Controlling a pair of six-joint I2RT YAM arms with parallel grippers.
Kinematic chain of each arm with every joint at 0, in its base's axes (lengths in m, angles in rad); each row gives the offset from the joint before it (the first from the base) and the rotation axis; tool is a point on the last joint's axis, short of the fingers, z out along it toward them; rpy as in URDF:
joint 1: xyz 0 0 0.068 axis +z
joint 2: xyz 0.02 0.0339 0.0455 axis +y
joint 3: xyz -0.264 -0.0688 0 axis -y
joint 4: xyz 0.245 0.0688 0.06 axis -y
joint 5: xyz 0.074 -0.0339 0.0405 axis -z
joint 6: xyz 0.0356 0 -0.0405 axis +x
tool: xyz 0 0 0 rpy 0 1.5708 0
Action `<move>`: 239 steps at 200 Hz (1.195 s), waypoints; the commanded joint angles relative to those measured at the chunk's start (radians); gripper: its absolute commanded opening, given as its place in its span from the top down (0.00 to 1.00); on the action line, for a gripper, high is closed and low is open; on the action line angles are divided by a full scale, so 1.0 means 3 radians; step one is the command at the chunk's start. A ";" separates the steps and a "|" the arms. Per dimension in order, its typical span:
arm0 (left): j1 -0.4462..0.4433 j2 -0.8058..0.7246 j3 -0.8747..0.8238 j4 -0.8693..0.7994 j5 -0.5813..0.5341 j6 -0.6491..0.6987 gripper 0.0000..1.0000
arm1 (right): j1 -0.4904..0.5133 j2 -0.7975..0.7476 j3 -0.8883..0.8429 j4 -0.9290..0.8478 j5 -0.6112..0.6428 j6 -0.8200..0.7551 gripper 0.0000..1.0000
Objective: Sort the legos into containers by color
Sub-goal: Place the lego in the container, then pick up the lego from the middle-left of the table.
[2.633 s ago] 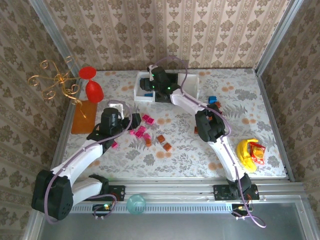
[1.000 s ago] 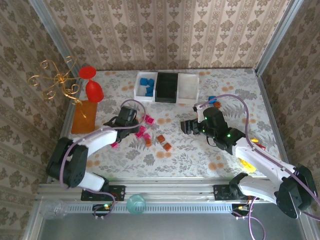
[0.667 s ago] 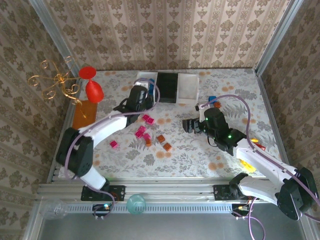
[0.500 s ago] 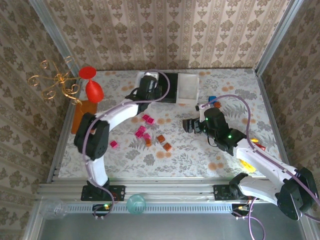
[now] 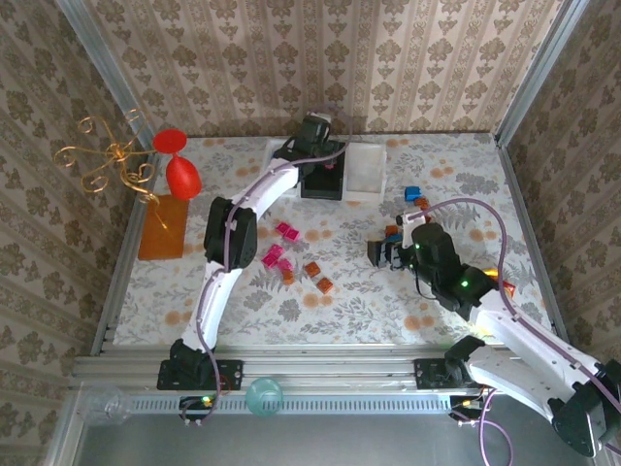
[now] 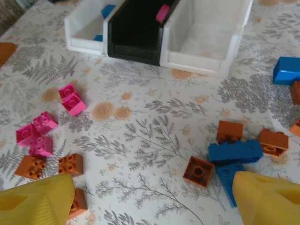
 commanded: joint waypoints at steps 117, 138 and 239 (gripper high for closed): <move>0.0322 -0.4440 -0.5140 -0.0349 -0.0213 -0.0868 0.22 | -0.0040 0.0321 -0.0179 0.0386 0.0086 0.0074 0.08; 0.0423 -0.4722 -0.5565 -0.0490 -0.0290 -0.1199 0.19 | -0.0039 0.0507 -0.0127 0.0537 0.0015 0.0093 0.08; 0.0815 -0.4059 -0.5767 -0.0105 -0.0010 -0.1280 0.30 | -0.0040 0.0860 0.0001 0.0617 -0.0137 0.0065 0.08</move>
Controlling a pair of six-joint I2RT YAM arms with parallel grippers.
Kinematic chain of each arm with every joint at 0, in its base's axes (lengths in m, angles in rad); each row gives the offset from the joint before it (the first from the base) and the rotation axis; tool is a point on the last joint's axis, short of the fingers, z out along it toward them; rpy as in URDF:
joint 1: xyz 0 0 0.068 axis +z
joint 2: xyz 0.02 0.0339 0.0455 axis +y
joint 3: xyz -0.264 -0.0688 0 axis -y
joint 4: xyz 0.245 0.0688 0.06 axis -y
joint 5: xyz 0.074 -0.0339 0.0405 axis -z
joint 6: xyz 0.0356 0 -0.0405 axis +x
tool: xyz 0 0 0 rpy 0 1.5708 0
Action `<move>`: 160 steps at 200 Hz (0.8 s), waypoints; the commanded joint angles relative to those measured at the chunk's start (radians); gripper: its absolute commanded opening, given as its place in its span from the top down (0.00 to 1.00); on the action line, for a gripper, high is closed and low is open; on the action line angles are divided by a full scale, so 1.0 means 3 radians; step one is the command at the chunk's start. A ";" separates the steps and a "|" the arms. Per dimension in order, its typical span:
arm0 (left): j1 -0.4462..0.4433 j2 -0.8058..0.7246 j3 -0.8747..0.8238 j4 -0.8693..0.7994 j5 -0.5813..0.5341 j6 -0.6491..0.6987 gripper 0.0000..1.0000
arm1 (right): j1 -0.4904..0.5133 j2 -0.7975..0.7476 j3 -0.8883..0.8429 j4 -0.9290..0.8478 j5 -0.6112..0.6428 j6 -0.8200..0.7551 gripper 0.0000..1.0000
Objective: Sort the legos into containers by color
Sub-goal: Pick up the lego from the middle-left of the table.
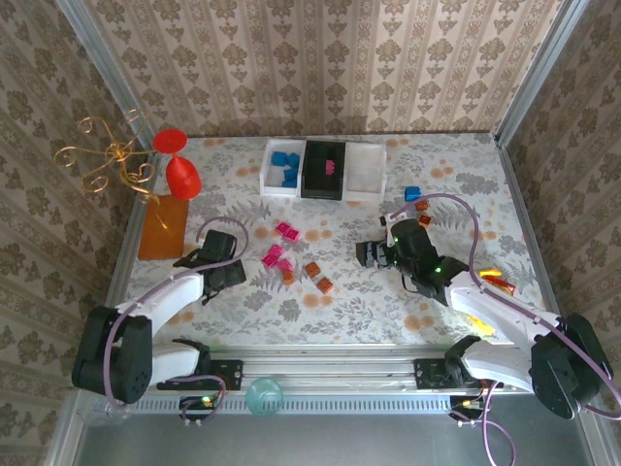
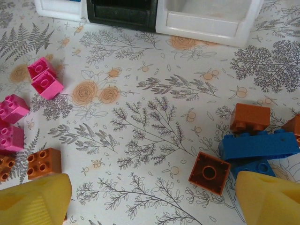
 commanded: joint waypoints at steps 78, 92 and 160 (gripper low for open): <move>-0.0088 0.0406 0.0069 0.0436 0.0217 -0.0047 0.47 | -0.0023 -0.0249 -0.0126 -0.0027 0.0047 0.0030 0.08; -0.0166 0.0440 0.0102 0.0393 0.0149 -0.0045 0.48 | -0.0023 -0.0303 -0.0153 -0.0039 0.0065 0.0030 0.08; -0.0336 0.0334 0.0099 0.0300 0.0035 -0.0059 0.62 | -0.0031 -0.0235 -0.0158 0.0041 0.0044 0.0055 0.08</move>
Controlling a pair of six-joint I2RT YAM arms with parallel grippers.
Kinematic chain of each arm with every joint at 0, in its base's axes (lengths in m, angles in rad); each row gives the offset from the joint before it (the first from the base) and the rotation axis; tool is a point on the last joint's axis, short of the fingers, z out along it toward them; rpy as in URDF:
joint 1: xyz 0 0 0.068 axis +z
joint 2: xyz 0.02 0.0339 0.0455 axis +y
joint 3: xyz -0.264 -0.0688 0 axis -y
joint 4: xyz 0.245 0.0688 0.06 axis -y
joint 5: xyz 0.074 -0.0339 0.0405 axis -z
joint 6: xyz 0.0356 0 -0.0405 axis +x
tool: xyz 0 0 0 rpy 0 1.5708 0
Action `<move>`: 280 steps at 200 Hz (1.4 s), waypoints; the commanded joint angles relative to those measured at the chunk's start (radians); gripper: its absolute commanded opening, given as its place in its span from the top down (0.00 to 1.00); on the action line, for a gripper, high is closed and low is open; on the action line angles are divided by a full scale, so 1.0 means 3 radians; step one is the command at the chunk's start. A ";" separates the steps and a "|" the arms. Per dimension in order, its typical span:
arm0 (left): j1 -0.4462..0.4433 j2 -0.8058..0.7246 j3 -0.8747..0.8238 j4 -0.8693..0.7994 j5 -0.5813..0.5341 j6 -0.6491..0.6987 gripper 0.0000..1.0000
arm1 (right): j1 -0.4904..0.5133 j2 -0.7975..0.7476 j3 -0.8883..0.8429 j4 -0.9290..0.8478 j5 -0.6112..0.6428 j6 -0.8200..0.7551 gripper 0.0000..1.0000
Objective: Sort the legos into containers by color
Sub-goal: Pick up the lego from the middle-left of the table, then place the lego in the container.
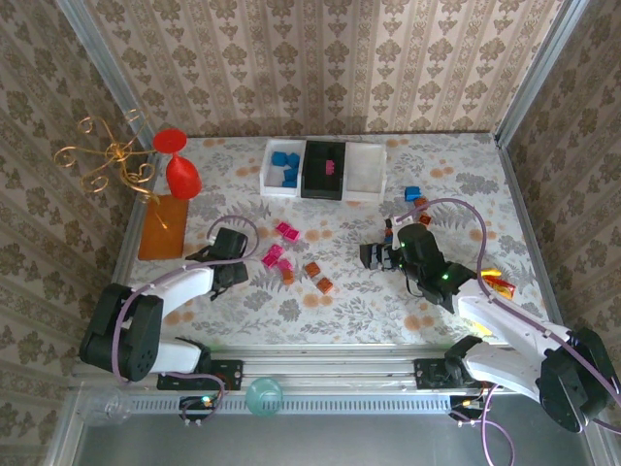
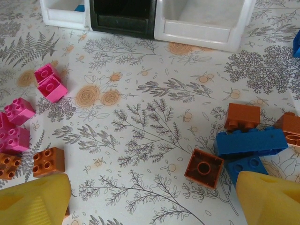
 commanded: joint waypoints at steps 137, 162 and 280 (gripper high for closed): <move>-0.0777 0.2098 0.3270 0.0449 0.0166 0.0894 0.66 | -0.0018 0.0056 0.0131 -0.0049 0.0008 0.0110 0.08; -0.0738 0.2822 0.4262 0.0151 0.0130 0.1064 0.66 | -0.0023 -0.0089 0.0116 -0.0173 0.0079 0.0090 0.07; -0.0746 0.2067 0.3660 0.0166 0.0454 0.1181 0.29 | -0.0129 -0.0380 -0.0100 -0.0427 0.0137 0.0069 0.07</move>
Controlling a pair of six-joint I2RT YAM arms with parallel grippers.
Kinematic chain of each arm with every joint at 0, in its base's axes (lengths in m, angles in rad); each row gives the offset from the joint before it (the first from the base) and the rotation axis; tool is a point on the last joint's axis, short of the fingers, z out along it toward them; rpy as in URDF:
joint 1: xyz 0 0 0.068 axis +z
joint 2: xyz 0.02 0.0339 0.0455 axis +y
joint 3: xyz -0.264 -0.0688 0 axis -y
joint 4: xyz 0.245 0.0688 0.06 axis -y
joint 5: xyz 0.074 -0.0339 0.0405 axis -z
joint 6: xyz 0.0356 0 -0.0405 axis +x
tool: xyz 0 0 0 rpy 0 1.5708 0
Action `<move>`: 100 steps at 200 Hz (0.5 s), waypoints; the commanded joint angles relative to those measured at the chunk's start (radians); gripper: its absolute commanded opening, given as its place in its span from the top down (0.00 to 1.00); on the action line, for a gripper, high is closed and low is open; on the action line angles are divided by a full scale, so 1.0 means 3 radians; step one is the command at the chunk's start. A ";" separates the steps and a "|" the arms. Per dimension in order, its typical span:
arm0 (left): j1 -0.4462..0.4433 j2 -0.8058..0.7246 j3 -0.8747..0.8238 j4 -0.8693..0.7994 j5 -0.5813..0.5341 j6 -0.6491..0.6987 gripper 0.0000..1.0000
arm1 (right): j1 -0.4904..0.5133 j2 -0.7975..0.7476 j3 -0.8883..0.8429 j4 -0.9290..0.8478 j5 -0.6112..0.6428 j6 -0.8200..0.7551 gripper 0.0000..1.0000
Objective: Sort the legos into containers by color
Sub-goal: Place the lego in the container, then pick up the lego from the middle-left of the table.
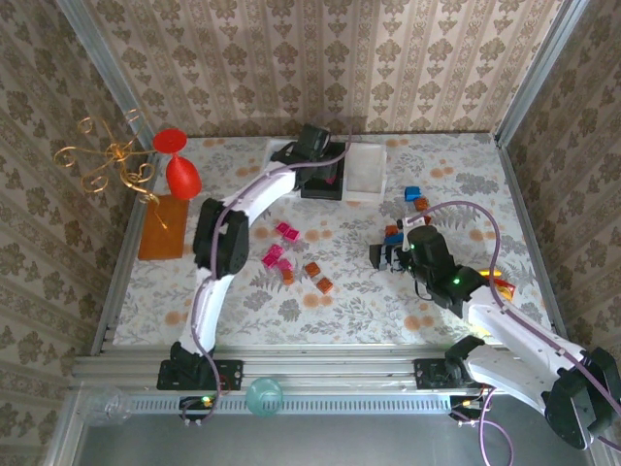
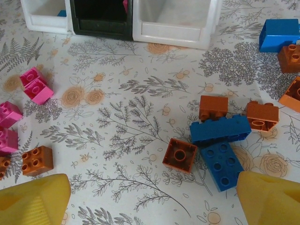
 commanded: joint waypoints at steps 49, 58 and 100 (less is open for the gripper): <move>0.0157 -0.2114 -0.2972 0.0829 0.0415 -0.0080 0.25 | 0.0014 0.0129 -0.0231 0.0528 -0.0502 -0.0056 0.08; 0.0236 -0.2175 -0.3114 0.0797 0.0516 -0.0095 0.26 | 0.0022 0.0219 -0.0211 0.0605 -0.0514 -0.0022 0.08; 0.0411 -0.2163 -0.3366 0.0559 0.0580 0.0055 0.28 | 0.0038 0.0560 -0.0017 0.0630 -0.0497 0.0100 0.08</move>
